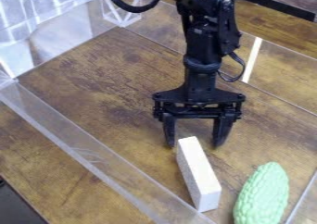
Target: Remove the white object from inside the blue tray and put it on the table
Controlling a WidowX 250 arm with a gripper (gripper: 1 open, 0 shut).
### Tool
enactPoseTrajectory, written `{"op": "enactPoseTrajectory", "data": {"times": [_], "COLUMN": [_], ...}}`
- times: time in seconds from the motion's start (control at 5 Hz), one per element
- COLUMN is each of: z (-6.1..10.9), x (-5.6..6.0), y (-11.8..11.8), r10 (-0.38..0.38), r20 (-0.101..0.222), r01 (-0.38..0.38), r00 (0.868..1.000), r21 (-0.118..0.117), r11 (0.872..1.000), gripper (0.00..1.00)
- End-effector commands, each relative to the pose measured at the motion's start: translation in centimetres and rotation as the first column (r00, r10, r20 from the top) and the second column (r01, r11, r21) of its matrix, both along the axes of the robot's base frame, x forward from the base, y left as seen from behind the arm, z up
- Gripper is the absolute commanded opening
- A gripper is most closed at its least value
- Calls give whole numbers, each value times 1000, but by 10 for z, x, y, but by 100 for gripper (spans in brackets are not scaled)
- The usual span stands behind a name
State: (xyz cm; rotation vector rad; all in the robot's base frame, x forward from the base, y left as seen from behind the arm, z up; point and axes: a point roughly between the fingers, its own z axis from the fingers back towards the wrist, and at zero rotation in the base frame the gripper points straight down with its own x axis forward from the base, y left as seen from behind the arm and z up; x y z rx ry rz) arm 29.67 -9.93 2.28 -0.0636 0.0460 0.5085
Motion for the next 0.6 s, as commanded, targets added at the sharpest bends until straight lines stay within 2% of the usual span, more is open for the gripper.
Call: {"op": "enactPoseTrajectory", "data": {"times": [0.0,0.4], "z": [29,30], "x": [7,1], "y": [-8,-11], "r10": [-21,-39], "r20": [89,91], "r01": [23,41], "r00": [996,995], "r21": [-21,-19], "r11": [1000,999], "gripper": [100,100]}}
